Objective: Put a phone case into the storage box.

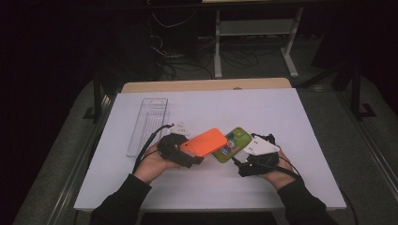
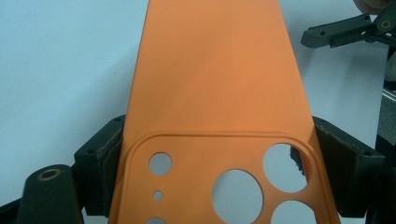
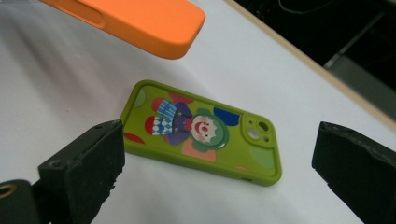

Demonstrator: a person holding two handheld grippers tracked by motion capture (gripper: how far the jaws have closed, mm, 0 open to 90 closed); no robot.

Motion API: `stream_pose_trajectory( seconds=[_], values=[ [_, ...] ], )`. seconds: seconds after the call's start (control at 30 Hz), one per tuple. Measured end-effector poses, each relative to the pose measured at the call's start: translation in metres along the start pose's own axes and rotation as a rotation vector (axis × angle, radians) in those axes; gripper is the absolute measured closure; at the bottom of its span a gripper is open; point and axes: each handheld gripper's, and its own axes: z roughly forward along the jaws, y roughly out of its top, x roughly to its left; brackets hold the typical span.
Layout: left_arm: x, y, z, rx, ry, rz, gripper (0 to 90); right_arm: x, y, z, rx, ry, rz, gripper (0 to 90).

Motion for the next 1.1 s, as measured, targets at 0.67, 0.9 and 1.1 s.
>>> stream_pose_trajectory(
  seconds=[0.67, 0.9, 1.1],
  values=[
    [0.002, 0.0, -0.001, 0.0, 0.0, 0.017, 15.7, 0.017, 0.001, 0.004, 0.023, -0.163, -0.341, 1.9],
    [0.001, 0.0, 0.001, -0.009, 0.001, 0.005, 15.7, 0.025, -0.001, 0.006, 0.02, -0.223, -0.458, 1.9],
    [0.002, 0.0, 0.0, -0.009, 0.002, 0.011, 15.7, 0.027, -0.001, 0.007, 0.035, -0.26, -0.585, 1.9]
  ],
)
